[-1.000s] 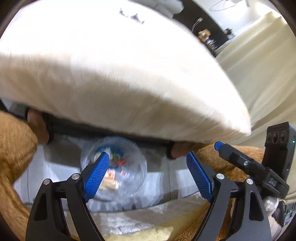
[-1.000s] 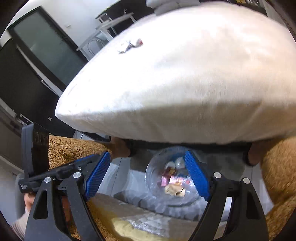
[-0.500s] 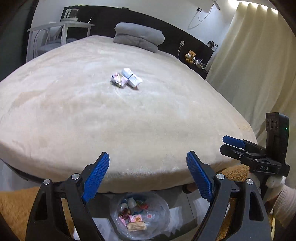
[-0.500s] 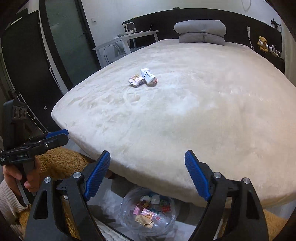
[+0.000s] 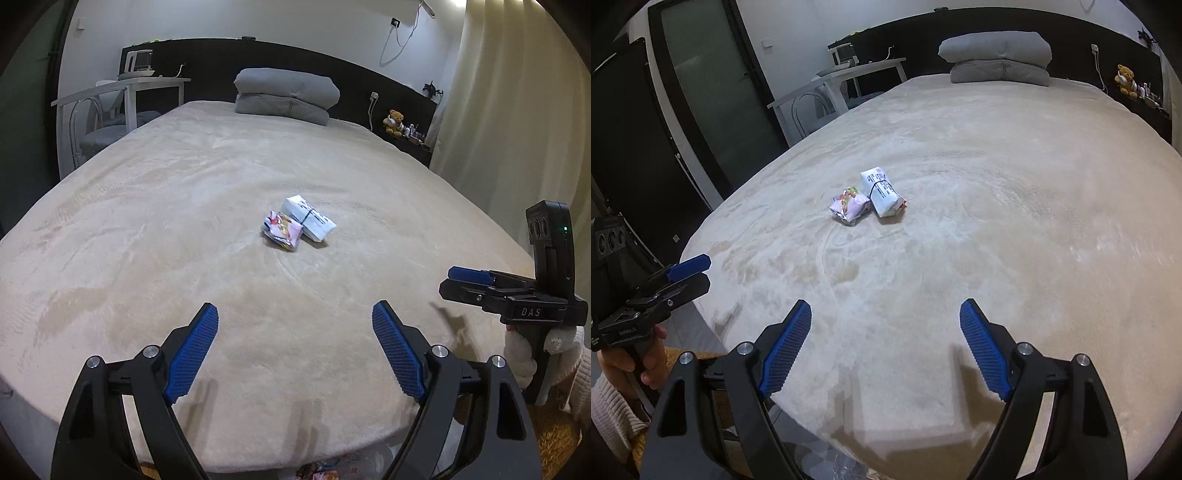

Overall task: Collect trash
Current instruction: 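Raise both open tools back over the bed toward the remaining wrappers, then close the right tool on the white wrapped snack and lift it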

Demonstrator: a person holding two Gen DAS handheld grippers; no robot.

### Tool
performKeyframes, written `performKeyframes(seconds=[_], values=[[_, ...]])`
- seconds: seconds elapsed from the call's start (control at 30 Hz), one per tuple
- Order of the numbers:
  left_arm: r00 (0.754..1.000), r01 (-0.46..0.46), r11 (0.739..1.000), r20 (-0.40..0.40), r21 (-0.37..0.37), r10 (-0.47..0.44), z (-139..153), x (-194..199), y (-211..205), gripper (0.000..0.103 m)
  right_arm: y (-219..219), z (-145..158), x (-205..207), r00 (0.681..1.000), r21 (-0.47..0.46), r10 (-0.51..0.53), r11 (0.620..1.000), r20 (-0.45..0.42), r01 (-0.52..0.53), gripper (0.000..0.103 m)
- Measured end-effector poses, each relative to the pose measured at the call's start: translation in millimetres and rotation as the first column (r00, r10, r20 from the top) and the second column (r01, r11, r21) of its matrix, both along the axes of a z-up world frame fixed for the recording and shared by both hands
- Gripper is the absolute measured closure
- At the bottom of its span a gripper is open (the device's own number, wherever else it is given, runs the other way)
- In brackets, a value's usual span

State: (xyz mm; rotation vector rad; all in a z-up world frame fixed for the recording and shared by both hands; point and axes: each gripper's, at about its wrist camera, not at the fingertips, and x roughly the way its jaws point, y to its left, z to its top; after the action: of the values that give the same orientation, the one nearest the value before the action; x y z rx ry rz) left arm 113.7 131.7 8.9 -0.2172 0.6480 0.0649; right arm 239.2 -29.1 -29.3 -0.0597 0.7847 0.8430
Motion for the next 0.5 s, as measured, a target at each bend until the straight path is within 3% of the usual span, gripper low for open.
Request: performKeyframes(seconds=[0.5], values=[[0.997, -0.055, 0.998, -0.06, 0.024, 0.056, -16.5, 55.7, 64.3, 0.019, 85.5, -10.1, 83.3, 0.999, 0.032, -0.014, 0.999, -0.049, 0.016, 0.021]])
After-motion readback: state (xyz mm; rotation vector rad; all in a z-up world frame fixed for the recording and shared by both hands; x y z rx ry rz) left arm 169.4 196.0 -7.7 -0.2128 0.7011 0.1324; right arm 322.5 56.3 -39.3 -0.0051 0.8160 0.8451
